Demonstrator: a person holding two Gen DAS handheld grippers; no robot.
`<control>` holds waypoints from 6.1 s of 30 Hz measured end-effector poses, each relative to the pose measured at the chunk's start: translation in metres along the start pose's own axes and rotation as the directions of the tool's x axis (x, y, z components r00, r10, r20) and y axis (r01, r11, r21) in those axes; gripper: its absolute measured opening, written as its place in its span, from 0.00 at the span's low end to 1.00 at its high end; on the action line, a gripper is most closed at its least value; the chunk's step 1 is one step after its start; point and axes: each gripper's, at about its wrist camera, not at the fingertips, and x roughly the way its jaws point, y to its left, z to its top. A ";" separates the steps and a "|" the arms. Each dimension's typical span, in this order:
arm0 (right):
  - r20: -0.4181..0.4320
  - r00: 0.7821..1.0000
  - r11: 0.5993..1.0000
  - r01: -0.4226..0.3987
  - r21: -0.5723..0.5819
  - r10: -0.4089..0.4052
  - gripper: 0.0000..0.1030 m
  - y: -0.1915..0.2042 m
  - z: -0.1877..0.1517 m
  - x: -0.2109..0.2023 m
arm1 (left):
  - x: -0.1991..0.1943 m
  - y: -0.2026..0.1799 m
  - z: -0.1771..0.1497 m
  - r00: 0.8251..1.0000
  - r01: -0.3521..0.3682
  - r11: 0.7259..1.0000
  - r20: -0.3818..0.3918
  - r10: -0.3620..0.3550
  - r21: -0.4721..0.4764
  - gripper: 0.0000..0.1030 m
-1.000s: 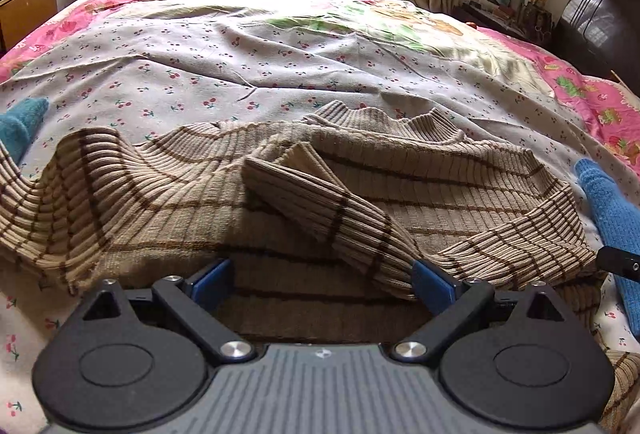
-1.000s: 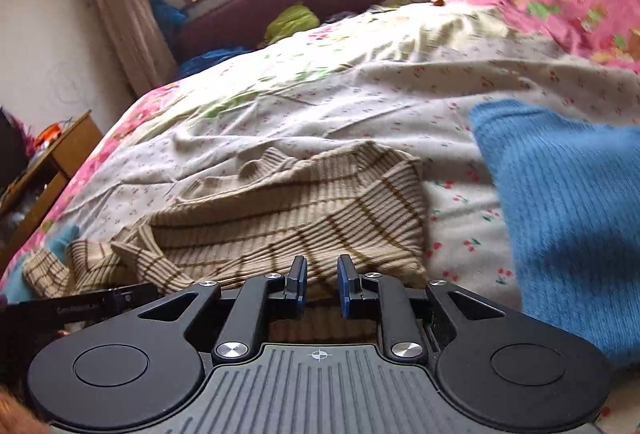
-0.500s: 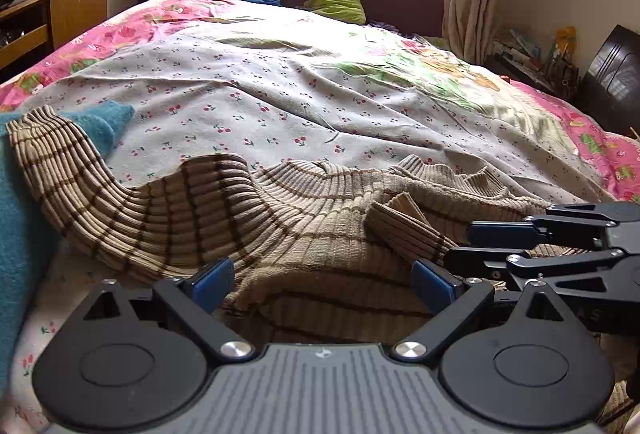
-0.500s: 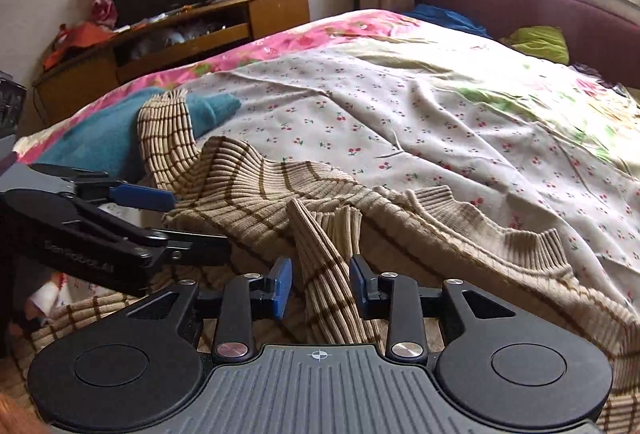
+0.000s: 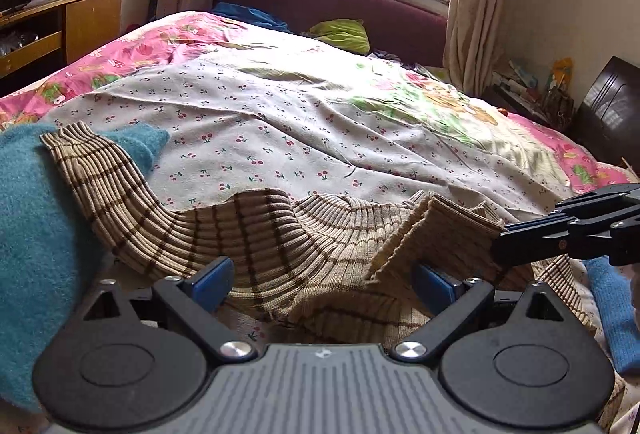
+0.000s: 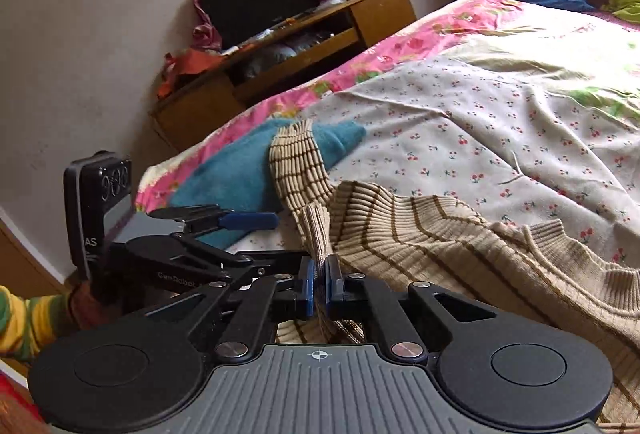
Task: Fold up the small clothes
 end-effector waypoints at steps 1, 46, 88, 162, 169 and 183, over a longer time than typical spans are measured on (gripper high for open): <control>-0.028 1.000 1.000 -0.008 0.012 0.008 0.06 -0.009 0.003 0.009 | 0.004 0.000 0.001 1.000 0.000 1.000 -0.001 0.000 -0.003 1.00; -0.140 0.663 0.464 0.644 0.609 -0.736 0.08 -0.174 -0.141 -0.129 | 0.081 -0.069 -0.012 0.985 -0.146 0.969 -0.067 0.161 0.197 1.00; -0.028 0.913 0.911 0.404 -0.079 -0.407 0.18 0.063 0.034 0.096 | 0.021 0.055 -0.037 0.964 -0.263 0.943 -0.030 0.263 -0.206 0.99; 0.139 0.774 0.559 0.309 0.770 -0.618 0.15 -0.083 -0.167 -0.104 | 0.073 -0.075 -0.054 0.941 -0.336 0.818 0.137 0.308 0.468 0.99; 0.029 0.747 0.498 0.412 0.763 -0.664 0.14 -0.085 -0.171 -0.106 | 0.045 -0.053 -0.051 0.941 -0.327 0.823 0.079 0.329 0.465 0.99; 0.085 0.742 0.684 0.559 0.468 -0.665 0.15 -0.040 -0.104 -0.081 | 0.024 -0.067 -0.005 0.981 -0.175 0.948 0.128 0.145 0.266 0.99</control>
